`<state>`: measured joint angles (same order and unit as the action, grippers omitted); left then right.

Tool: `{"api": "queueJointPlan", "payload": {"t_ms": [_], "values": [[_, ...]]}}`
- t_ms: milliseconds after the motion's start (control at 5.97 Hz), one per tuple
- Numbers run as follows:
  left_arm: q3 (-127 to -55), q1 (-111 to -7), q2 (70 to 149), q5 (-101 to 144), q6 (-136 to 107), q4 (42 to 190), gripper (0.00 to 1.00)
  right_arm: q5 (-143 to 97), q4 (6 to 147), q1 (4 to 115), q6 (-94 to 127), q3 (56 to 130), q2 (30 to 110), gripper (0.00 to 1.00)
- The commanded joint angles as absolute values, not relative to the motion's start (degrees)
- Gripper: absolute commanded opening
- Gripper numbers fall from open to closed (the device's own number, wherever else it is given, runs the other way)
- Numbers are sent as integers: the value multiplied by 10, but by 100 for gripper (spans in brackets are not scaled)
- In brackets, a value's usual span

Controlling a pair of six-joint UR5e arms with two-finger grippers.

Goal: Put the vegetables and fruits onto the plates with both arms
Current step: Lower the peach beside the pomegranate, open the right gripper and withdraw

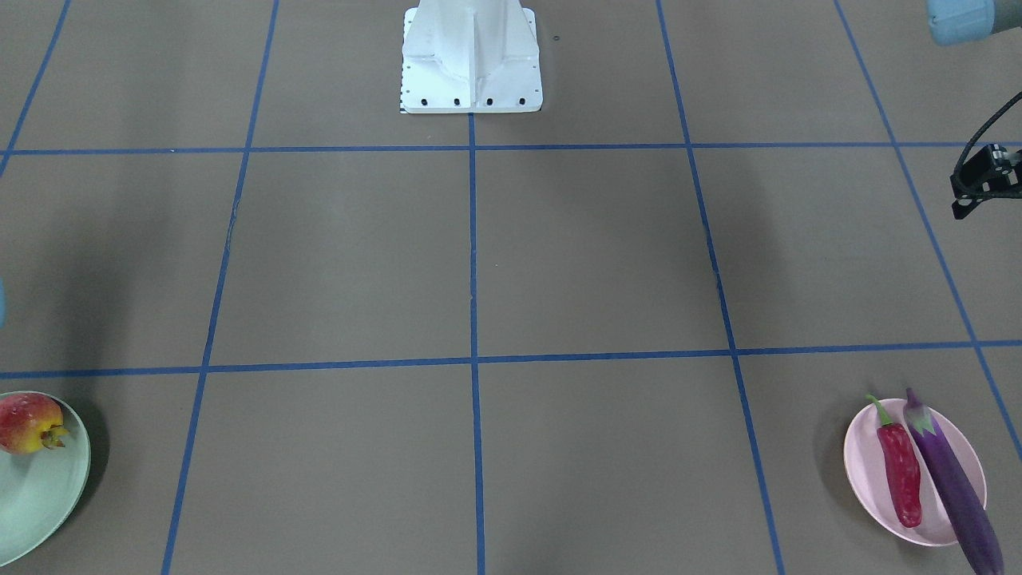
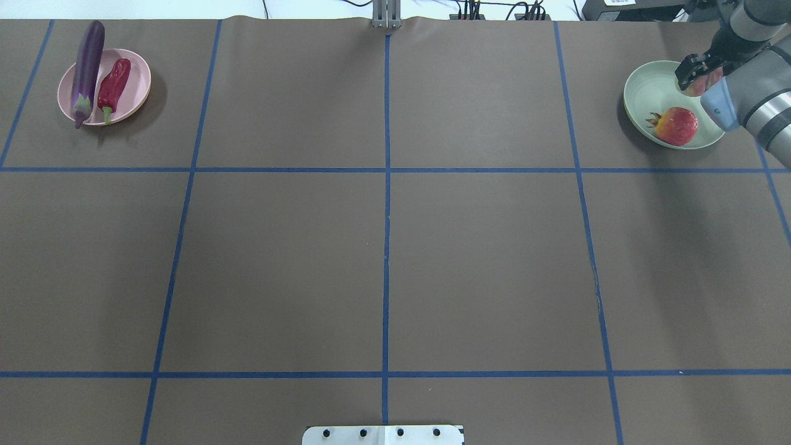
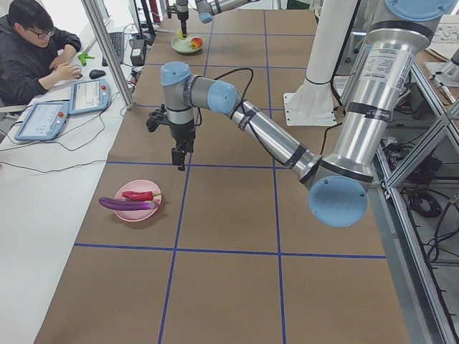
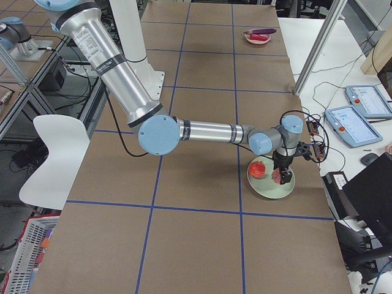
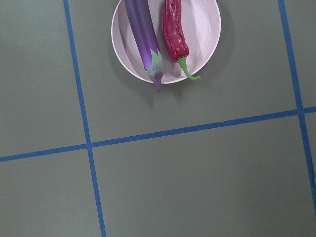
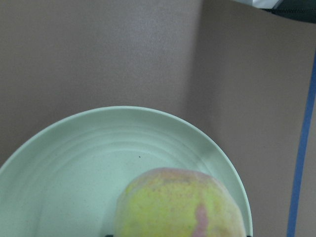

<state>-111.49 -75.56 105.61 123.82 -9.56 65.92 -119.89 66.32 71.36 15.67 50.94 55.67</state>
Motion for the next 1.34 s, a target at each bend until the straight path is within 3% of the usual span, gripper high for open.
{"api": "queueJointPlan", "payload": {"t_ms": [0, 503, 838, 1173], "values": [[-1115, -764, 1058, 1238, -95, 657, 100, -1256, 663, 721, 156, 511, 561, 100], [-1110, -770, 1054, 1237, -59, 657, 100, -1323, 723, 782, 143, 621, 612, 100], [-1108, -780, 1047, 1241, -43, 656, 100, -1346, 900, 810, 88, 812, 679, 100], [-1076, -814, 1035, 1244, 42, 656, 100, -1361, 988, 826, 68, 957, 760, 100]]}}
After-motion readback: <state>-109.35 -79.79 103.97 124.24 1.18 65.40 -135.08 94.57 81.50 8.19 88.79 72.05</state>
